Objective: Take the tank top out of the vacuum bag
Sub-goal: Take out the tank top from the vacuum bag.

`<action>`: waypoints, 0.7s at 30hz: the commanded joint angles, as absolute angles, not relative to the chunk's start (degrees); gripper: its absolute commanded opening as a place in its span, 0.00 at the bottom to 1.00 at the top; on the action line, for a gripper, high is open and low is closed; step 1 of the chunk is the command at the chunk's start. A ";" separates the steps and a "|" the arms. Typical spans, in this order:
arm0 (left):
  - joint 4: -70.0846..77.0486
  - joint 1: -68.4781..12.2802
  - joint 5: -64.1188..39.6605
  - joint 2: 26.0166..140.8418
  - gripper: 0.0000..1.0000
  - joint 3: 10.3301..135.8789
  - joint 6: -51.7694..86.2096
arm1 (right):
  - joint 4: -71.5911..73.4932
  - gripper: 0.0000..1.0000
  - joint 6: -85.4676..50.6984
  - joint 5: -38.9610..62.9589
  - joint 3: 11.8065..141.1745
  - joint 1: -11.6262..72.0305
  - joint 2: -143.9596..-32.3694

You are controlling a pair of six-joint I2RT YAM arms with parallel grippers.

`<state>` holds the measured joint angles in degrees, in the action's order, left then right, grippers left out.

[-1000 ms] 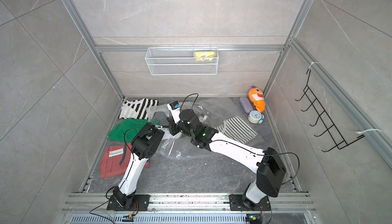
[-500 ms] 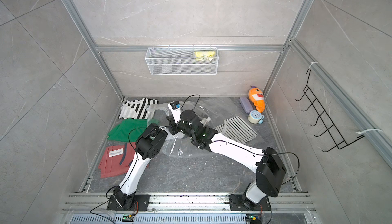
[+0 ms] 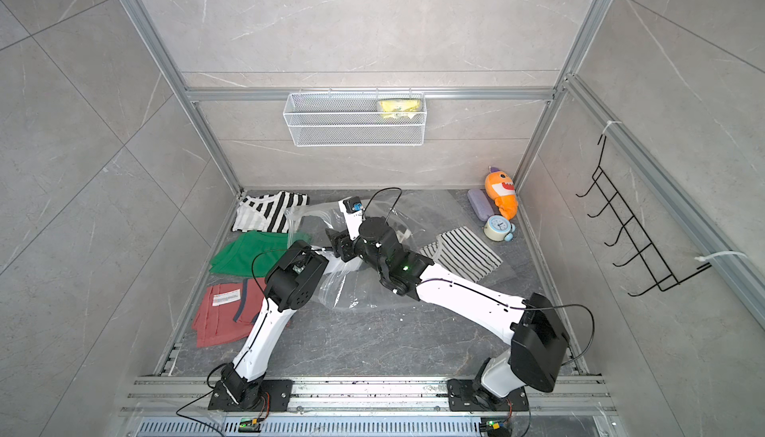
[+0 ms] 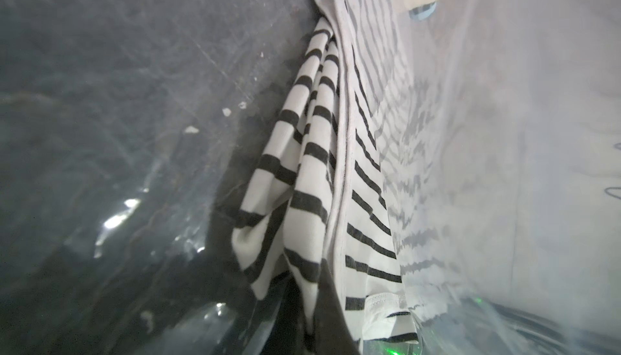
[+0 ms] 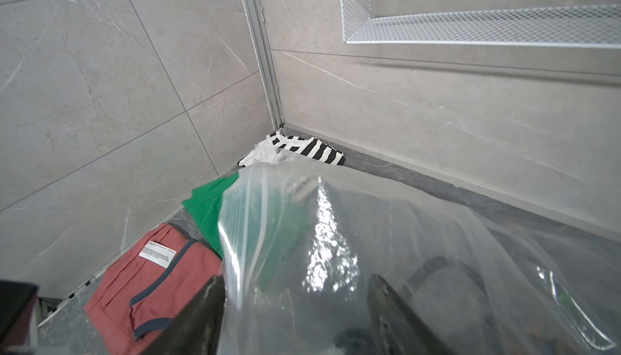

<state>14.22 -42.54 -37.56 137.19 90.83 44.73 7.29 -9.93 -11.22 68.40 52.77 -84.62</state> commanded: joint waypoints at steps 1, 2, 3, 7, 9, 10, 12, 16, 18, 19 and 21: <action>11.02 -42.80 -37.15 134.40 0.00 89.37 43.64 | 3.25 0.87 -6.88 -18.64 64.27 53.57 -77.52; 10.59 -42.55 -37.68 134.09 0.00 89.61 43.66 | 2.38 0.90 -5.93 -21.24 63.17 53.54 -74.89; 10.12 -42.41 -38.17 134.03 0.00 89.72 43.59 | 1.23 0.93 -5.18 -24.10 62.38 53.53 -72.68; 8.06 -42.21 -38.65 130.68 0.00 89.92 42.52 | -10.30 0.98 -9.43 -28.86 63.05 46.77 -68.00; 7.14 -42.19 -39.21 129.54 0.00 90.03 42.02 | -17.51 0.98 -17.05 -23.09 63.20 36.97 -66.95; 6.94 -42.10 -39.49 128.97 0.00 89.95 41.99 | -20.13 0.98 -19.65 -21.58 62.99 32.89 -66.68; 6.68 -41.94 -40.06 127.63 0.00 89.52 41.97 | -24.60 0.98 -24.18 -19.31 62.05 24.99 -65.91; 3.07 -41.75 -39.52 126.11 0.00 89.80 39.53 | -27.15 0.94 -34.48 1.79 56.53 4.14 -66.96; 1.79 -41.47 -39.40 125.18 0.00 89.44 38.60 | -24.40 0.89 -39.91 13.40 50.88 -5.27 -68.12; 1.46 -41.26 -39.29 124.59 0.00 89.15 38.50 | -23.48 0.88 -41.12 15.55 48.84 -7.88 -68.42; 0.28 -40.79 -38.67 123.71 0.00 88.79 37.89 | -22.09 0.87 -43.23 18.50 44.04 -11.71 -68.60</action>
